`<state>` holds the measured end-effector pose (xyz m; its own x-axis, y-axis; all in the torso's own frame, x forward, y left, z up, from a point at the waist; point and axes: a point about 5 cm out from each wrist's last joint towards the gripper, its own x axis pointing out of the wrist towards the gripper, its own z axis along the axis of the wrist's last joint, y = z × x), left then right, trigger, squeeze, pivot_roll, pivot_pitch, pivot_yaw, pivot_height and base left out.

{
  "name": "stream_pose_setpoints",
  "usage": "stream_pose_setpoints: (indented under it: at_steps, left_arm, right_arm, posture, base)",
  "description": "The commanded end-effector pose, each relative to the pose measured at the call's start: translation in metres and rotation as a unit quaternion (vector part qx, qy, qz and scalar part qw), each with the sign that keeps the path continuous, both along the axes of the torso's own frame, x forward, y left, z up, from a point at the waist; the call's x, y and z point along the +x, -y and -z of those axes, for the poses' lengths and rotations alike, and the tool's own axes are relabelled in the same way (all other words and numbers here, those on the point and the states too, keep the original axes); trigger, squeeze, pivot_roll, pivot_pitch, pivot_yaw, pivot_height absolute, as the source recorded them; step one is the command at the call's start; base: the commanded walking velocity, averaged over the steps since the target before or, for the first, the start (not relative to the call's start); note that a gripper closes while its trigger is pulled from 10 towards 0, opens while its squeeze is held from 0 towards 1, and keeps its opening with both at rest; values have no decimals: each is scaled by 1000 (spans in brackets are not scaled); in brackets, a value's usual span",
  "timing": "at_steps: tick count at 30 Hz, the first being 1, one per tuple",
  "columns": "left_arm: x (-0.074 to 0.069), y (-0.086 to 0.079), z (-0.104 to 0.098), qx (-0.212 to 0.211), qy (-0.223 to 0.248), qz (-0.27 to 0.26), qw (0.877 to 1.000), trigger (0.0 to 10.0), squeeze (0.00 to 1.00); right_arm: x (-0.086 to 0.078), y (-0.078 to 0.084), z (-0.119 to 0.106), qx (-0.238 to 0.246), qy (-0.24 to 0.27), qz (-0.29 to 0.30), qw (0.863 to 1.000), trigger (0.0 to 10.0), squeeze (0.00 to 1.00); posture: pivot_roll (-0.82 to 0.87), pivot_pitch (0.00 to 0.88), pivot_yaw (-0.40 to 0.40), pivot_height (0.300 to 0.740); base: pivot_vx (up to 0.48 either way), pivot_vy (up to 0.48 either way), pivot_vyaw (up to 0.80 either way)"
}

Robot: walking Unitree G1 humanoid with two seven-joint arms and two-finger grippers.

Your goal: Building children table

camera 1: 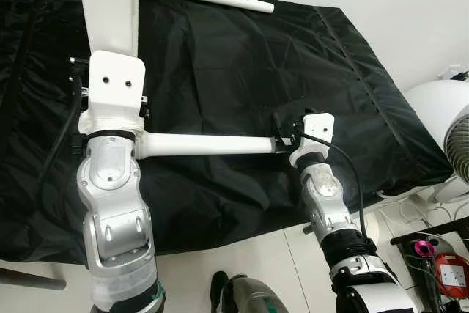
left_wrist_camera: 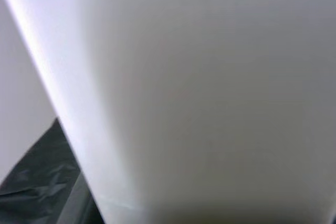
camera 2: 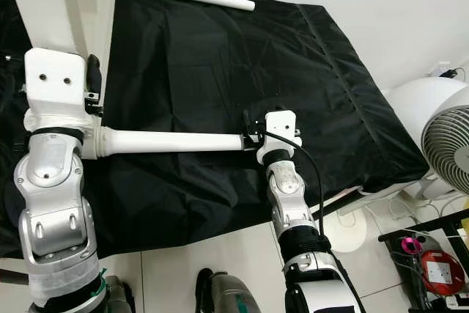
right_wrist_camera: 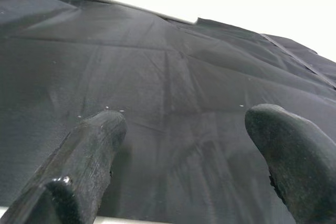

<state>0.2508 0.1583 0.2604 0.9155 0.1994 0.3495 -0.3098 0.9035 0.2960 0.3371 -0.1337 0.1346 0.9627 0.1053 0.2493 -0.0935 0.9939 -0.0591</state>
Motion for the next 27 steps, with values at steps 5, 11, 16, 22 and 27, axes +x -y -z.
stream_pose_setpoints:
  at_steps: [5,11,16,22,27]
  left_arm:
    - [-40,-21,8,-48,65,-208,975,0,0]
    - [-37,-22,13,-47,42,-213,975,0,0]
    - [-31,-20,20,-28,10,-205,978,10000,0]
    - [-17,-17,30,-38,-21,-121,992,10000,1000]
    - [-11,-18,33,-12,-45,-124,991,10000,941]
  right_arm:
    - [1,10,5,-9,-15,8,1000,10000,0]
    - [1,8,5,-11,-15,5,1000,10000,0]
    - [1,8,5,-11,-14,4,1000,10000,0]
    - [0,9,7,-14,-15,5,1000,10000,0]
    - [0,10,7,-13,-15,7,1000,10000,0]
  posture:
    - [13,125,-159,740]
    - [16,123,-160,740]
    - [14,123,-158,740]
    - [18,109,-142,740]
    - [20,104,-134,740]
  base:
    - [0,0,0]
    - [0,0,0]
    - [0,0,0]
    - [0,0,0]
    - [0,0,0]
